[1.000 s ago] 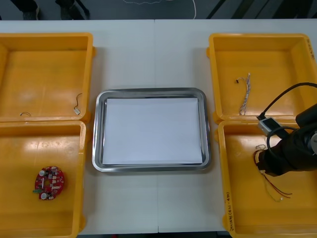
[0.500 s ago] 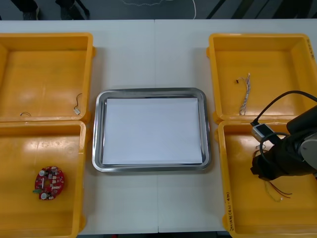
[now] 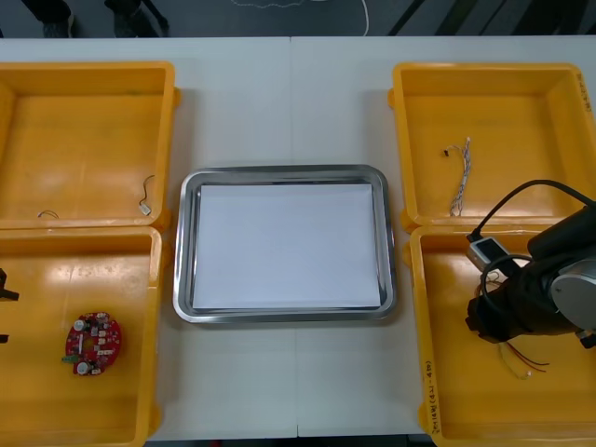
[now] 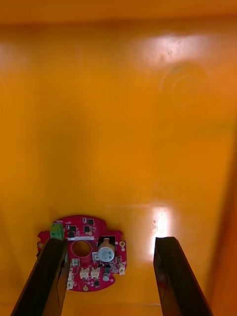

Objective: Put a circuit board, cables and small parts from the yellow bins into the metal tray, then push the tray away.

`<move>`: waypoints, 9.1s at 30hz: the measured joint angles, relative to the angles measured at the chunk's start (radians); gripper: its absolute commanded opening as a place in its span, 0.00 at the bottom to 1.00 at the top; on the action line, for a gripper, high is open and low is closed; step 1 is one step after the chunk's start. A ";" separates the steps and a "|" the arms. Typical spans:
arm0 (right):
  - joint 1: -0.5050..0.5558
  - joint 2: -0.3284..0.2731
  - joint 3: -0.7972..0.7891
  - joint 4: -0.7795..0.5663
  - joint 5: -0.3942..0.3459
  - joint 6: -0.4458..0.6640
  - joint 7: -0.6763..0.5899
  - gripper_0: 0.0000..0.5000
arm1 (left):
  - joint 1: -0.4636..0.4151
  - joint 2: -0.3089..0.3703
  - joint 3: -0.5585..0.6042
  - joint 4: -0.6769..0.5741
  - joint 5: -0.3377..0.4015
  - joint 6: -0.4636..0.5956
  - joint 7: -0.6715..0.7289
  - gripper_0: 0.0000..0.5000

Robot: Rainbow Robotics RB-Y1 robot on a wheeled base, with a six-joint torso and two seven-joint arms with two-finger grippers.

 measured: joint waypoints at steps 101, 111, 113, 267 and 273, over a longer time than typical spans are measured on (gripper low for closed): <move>-0.419 0.084 -0.056 -0.196 -0.270 0.486 -0.655 0.00 | 0.240 -0.045 -0.236 -0.002 -0.049 -0.318 0.000 1.00; -0.419 0.089 -0.056 -0.209 -0.256 0.486 -0.655 0.00 | 0.240 -0.045 -0.236 -0.002 -0.045 -0.324 0.000 1.00; -0.419 0.089 -0.056 -0.211 -0.257 0.486 -0.655 0.00 | 0.240 -0.045 -0.237 -0.002 -0.045 -0.324 0.000 1.00; -0.421 0.092 -0.056 -0.225 -0.256 0.487 -0.626 0.00 | -0.725 0.103 -0.896 0.247 0.213 -0.053 -0.653 0.00; -0.421 0.092 -0.056 -0.225 -0.254 0.487 -0.626 0.00 | -0.725 0.103 -0.966 0.248 0.176 -0.106 -0.653 0.00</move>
